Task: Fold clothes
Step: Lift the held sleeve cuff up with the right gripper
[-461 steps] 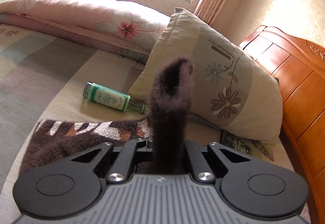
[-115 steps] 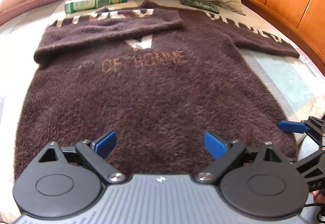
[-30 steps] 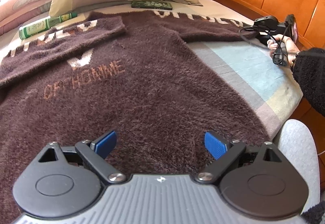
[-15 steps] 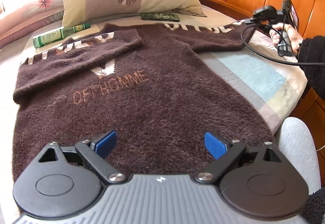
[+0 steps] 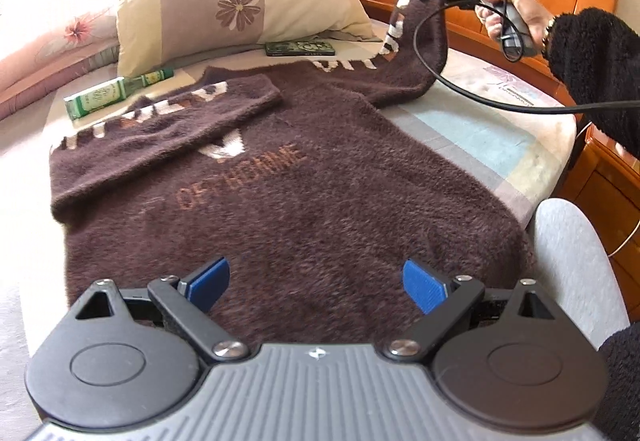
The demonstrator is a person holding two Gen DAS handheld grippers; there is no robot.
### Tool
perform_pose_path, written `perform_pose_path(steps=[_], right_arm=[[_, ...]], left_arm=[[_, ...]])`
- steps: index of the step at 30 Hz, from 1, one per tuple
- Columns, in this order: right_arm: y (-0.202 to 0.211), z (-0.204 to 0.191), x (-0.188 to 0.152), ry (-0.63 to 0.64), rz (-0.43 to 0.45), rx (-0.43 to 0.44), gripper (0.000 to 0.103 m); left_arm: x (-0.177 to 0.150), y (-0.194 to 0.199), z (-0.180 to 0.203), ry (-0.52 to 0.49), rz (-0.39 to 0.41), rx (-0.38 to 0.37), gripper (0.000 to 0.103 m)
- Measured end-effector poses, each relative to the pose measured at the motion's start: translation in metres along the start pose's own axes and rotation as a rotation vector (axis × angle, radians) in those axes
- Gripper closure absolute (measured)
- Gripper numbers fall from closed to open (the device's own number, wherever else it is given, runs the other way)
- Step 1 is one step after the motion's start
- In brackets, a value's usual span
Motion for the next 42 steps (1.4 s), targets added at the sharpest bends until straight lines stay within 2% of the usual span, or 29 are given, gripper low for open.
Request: perform_pose_path(steps=[9,21,33,42], right_arm=[[-0.006,-0.080,0.009,0.091,-0.008,0.059,0.092],[-0.030,-0.183,0.006,0.201,-0.032,0.177,0.092],[-0.055,-0.261,-0.023,0.301,-0.076,0.280,0.092],[-0.080,-0.300,-0.059,0.417,-0.134,0.295,0.092]], left_arm=[[-0.001,0.026,-0.032,0.005,0.045,0.020,0.009],[-0.012,0.033,-0.074,0.049,0.040,0.061,0.009],[-0.021,0.025,-0.104,0.068,0.010,0.099,0.009],[-0.029,0.021,-0.116,0.030,-0.053,0.093,0.009]])
Point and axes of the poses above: each gripper's, at about its wrist camera, not at the fingertips, and y roughly against the way its jaws point, z to its right, x to its top, the point moved 9 cm from there along -y, roughly the way its jaws point, and after that the axes turned 10 degrees about y, right-handed, at the moved point
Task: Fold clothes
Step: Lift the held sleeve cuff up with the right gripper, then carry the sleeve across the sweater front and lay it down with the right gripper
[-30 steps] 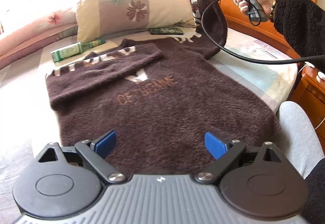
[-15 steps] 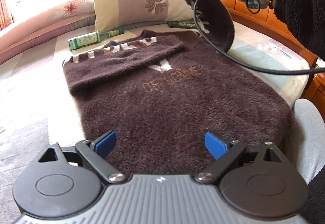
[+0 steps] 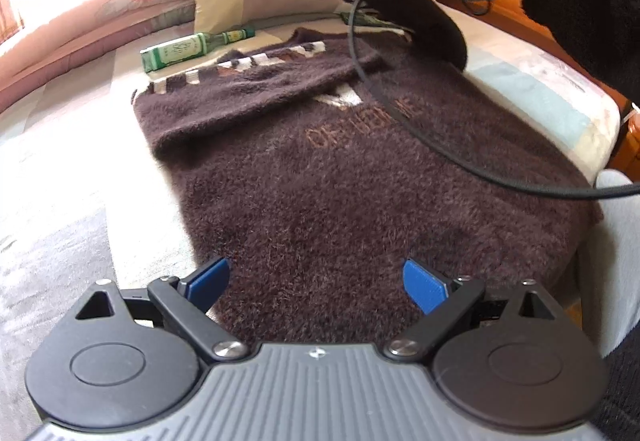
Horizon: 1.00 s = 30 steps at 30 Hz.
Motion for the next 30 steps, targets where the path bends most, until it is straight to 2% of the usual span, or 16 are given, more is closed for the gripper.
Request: perform_pose_path(steps=[7,16,23,30], right_arm=[[-0.018,-0.024,-0.008,0.117,-0.032,-0.029,0.092],[-0.036,-0.051,-0.015,0.269,-0.002,-0.160,0.092],[-0.065,-0.085,-0.036,0.415,-0.020,-0.194,0.092],[-0.091,-0.090,-0.051,0.406,-0.045,-0.215,0.092]], left_arm=[[0.004,0.003,0.004,-0.031,0.012,-0.027,0.009],[0.005,0.002,0.010,-0.020,0.016,-0.052,0.009],[-0.001,-0.001,0.005,0.015,-0.011,-0.032,0.009],[-0.005,0.000,-0.001,0.034,-0.023,-0.023,0.009]])
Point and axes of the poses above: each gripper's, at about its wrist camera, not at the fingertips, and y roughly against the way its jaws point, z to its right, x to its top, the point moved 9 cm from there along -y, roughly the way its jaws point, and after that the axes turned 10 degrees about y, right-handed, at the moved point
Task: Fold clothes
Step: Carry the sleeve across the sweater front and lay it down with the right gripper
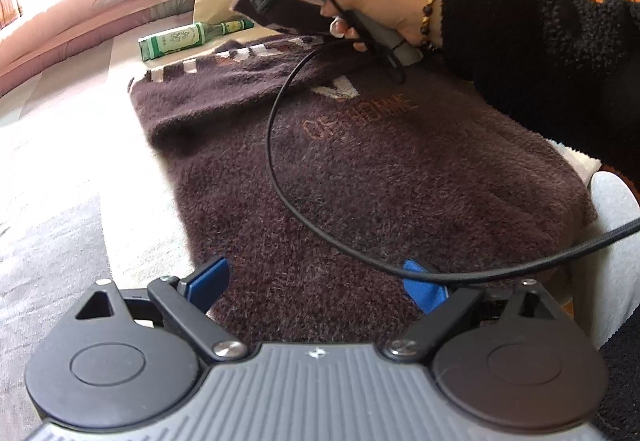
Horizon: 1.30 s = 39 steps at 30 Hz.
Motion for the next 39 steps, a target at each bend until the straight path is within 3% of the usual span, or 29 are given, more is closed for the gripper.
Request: perform_pose_path(steps=[14,16,18,21,23,27,32,36,39], right_arm=[[-0.012,-0.052,-0.027,0.099,-0.032,0.119,0.091],[-0.015,-0.063,-0.034,0.105,-0.074,0.192,0.084],[-0.015,-0.073,-0.039,0.111,-0.106,0.263,0.056],[-0.003,-0.079,-0.036,0.123,-0.086,0.310,0.040],[0.006,-0.078,-0.031,0.107,-0.076,0.343,0.039],[0.029,-0.059,-0.023,0.130,-0.047,0.301,0.032],[0.052,-0.002,-0.033,0.082,-0.037,0.211,0.029],[0.059,0.059,-0.054,-0.040,-0.041,0.109,0.005],[0.053,0.099,-0.073,-0.111,-0.082,0.005,0.005]], left_arm=[[-0.005,-0.006,0.001,0.003,-0.020,-0.003,0.009],[-0.006,-0.006,0.002,0.000,-0.024,-0.004,0.009],[-0.007,-0.005,0.004,0.000,-0.026,-0.008,0.009],[-0.009,-0.003,0.005,-0.005,-0.029,-0.003,0.009],[-0.011,0.000,0.007,-0.009,-0.029,-0.004,0.009],[-0.013,0.009,0.016,-0.021,-0.022,0.000,0.009],[-0.015,0.020,0.030,-0.043,-0.014,-0.013,0.009],[-0.015,0.024,0.040,-0.062,-0.012,-0.026,0.009],[-0.010,0.021,0.045,-0.078,-0.012,-0.038,0.009]])
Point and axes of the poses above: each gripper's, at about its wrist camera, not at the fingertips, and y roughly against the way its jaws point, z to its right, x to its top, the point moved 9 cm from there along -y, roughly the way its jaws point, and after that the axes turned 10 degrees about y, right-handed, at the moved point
